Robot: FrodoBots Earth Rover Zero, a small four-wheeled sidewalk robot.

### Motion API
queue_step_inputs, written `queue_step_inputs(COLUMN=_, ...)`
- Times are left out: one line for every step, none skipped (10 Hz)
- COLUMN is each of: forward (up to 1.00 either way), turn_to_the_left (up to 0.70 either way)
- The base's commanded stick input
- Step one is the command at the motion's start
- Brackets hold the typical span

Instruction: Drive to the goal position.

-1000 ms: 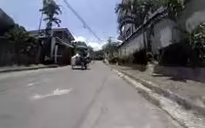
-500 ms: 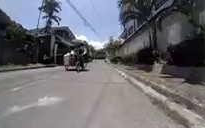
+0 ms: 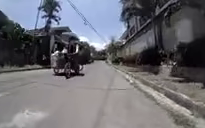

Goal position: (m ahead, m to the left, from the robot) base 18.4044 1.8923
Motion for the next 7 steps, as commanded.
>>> queue_step_inputs(forward=1.0, turn_to_the_left=0.02)
queue_step_inputs(forward=1.0, turn_to_the_left=0.02)
queue_step_inputs(forward=1.0, turn_to_the_left=-0.16)
queue_step_inputs(forward=1.0, turn_to_the_left=-0.38)
queue_step_inputs(forward=1.0, turn_to_the_left=-0.19)
queue_step_inputs(forward=1.0, turn_to_the_left=0.02)
queue_step_inputs(forward=1.0, turn_to_the_left=0.02)
